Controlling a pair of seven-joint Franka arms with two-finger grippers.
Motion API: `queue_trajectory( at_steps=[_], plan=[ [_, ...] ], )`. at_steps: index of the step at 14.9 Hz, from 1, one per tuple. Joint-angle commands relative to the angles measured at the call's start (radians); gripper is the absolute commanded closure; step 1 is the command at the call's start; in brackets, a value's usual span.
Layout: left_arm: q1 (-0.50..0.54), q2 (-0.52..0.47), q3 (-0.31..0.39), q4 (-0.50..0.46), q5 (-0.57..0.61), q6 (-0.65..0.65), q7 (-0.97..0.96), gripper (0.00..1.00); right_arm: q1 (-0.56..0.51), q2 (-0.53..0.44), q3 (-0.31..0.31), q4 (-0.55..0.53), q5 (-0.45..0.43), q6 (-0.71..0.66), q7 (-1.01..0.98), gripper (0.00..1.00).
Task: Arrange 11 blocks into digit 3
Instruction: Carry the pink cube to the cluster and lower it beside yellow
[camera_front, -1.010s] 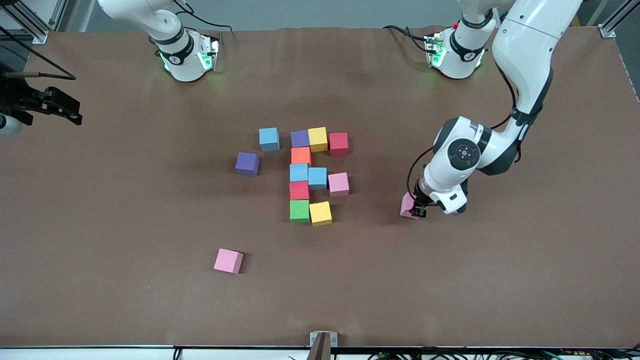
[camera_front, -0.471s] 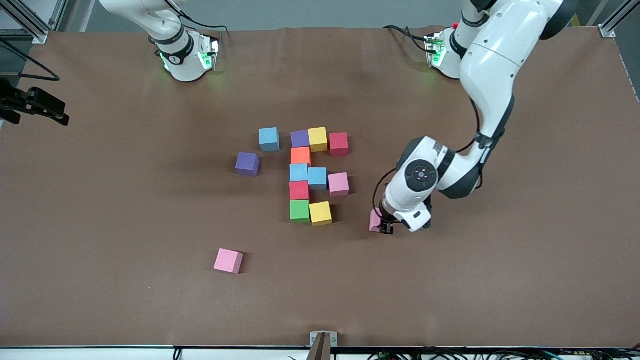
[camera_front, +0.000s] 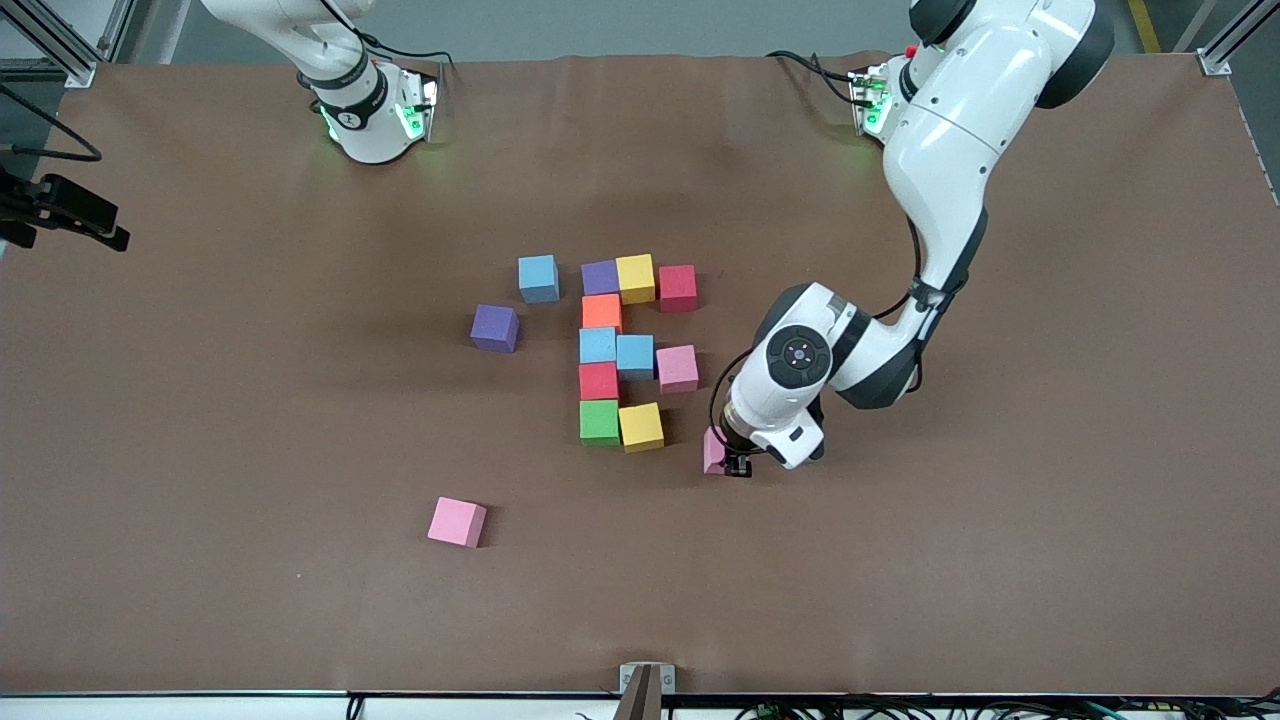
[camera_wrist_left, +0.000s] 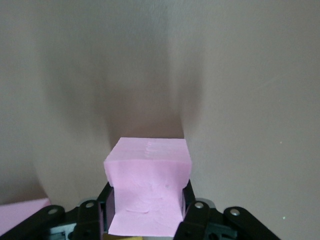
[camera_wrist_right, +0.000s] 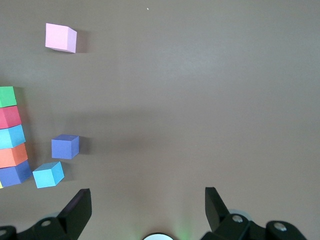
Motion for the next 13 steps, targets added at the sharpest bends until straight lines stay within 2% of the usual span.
queue_trajectory(
  at_steps=[1,13],
  plan=[
    [-0.040,0.034,0.008,0.059,-0.006,-0.020,-0.053,0.81,-0.054,0.004,0.043,0.009,0.014,0.010,0.006,0.00],
    [-0.112,0.097,0.008,0.087,-0.006,-0.012,-0.130,0.80,-0.065,0.008,0.042,0.010,0.002,0.013,0.007,0.00]
  ],
)
